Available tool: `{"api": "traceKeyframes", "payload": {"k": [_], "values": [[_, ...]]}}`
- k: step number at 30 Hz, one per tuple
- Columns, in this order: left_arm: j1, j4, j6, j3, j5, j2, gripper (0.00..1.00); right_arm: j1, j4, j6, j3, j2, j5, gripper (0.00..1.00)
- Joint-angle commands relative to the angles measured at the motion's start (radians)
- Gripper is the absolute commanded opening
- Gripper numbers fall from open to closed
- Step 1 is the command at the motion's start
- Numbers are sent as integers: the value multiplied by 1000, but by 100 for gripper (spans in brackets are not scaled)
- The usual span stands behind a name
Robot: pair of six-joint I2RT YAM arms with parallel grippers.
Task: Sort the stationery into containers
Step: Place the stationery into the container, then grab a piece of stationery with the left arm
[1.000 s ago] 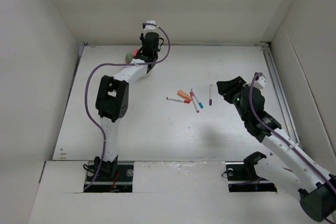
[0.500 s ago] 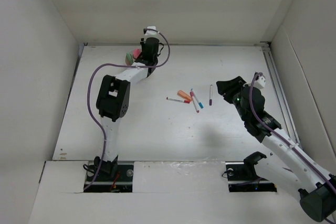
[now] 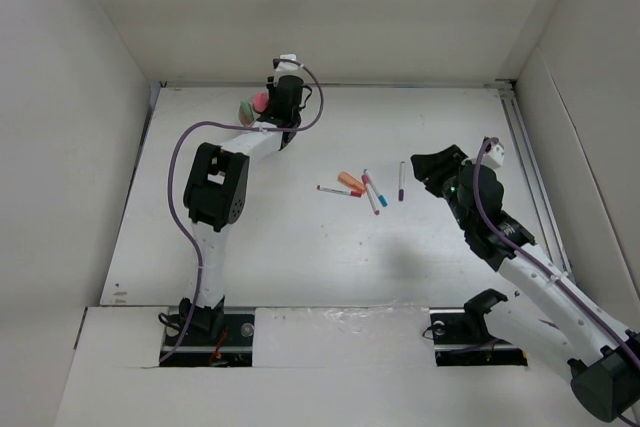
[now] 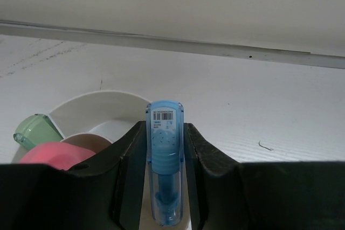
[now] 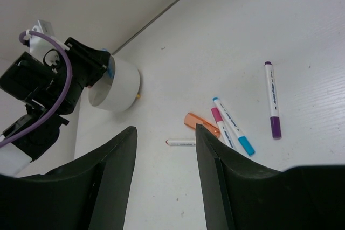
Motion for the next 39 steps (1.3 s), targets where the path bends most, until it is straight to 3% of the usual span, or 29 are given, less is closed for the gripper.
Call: {"api": "traceKeyframes", "payload": {"k": [1,5,12,17,20,24,25,28,33,37,39], "values": [[2,42,1,-7,-25,-37,25,-6,52,-18,14,-1,-4,53],[2,24,-23,-7,-25,-72,39,-6,52,-18,14,-1,-16,53],[2,-19,-66,4,48,-147,42,-6,52,-18,14,8,-26,53],[-18,-47,-89,13,83,-183,26,-6,52,-18,14,8,-26,53],[-61,-68,-89,13,99,-206,21,-6,52,-18,14,8,-26,51],[-130,-96,-186,-63,166,-256,19,-6,52,-18,14,-2,-26,27],[-145,-63,-213,-98,197,-281,19,-6,52,-18,14,-2,-12,15],[-217,-52,-307,-206,270,-292,19,-6,52,-18,14,-2,19,6],[-361,-142,-341,-301,187,-293,13,-6,52,-18,14,7,19,6],[-374,-145,-427,-449,180,-370,8,-6,52,-18,23,16,-4,6],[-374,-121,-477,-511,198,-397,10,-6,52,-18,23,16,-4,11]]}}
